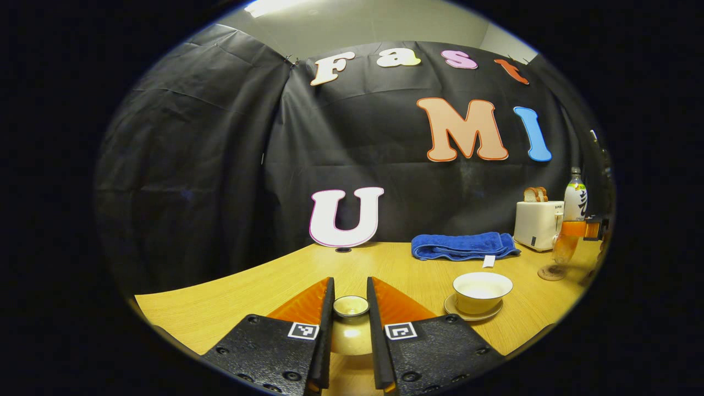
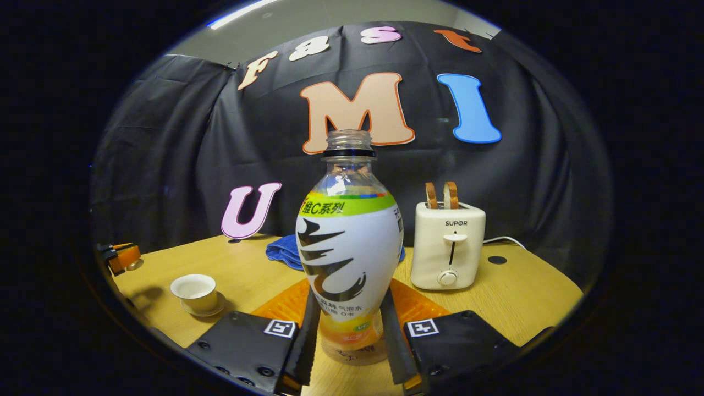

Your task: Open the teacup lid with one hand, grasp the water bottle and pour water into the teacup with the other hand; after pouring, place the water bottle on the coaster and then close the teacup lid.

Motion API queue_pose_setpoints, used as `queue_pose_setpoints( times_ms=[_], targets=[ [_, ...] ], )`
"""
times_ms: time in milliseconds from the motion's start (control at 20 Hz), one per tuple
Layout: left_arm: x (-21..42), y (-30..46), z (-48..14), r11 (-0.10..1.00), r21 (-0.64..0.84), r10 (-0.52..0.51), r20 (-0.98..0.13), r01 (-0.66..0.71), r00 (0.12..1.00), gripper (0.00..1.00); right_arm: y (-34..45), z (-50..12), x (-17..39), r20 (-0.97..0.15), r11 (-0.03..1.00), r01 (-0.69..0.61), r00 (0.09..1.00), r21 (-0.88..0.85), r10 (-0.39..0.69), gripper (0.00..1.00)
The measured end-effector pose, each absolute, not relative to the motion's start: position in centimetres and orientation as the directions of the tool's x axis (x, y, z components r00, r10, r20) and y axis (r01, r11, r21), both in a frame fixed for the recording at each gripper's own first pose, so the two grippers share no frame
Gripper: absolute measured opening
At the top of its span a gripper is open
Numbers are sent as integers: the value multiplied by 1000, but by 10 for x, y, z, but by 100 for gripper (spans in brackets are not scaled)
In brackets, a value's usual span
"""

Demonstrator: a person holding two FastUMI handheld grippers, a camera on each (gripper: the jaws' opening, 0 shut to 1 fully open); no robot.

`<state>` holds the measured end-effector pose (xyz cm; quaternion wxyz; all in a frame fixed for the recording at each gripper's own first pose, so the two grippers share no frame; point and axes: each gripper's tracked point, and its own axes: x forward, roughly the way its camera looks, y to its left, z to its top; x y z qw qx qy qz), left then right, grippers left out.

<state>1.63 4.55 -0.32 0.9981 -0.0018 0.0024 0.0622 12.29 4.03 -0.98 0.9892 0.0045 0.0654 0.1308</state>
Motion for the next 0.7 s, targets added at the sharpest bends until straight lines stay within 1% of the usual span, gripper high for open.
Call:
queue_pose_setpoints(
  times_ms=[100,150,300,450,500,600,700],
  targets=[
    [16,46,-3,992,-3,124,-5,-124,992,29,41,-17,126,-147,963,-270,952,3,268,58],
    [16,45,-3,992,-3,124,-5,-124,992,29,43,-21,128,-153,960,-280,949,-14,275,60],
    [16,45,-3,992,-3,124,-5,-124,992,29,42,-34,129,-164,958,-280,950,-57,267,61],
    [16,45,-3,992,-3,124,-5,-124,992,29,43,-40,129,-179,958,-283,946,-45,271,62],
    [16,45,-3,992,-3,124,-5,-124,992,29,43,-42,130,-180,958,-284,945,-39,273,60],
    [16,45,-3,992,-3,124,-5,-124,992,29,42,-42,131,-181,959,-281,945,-32,271,65],
    [16,45,-3,992,-3,124,-5,-124,992,29,41,-43,131,-178,959,-283,945,-30,274,63]
  ],
)
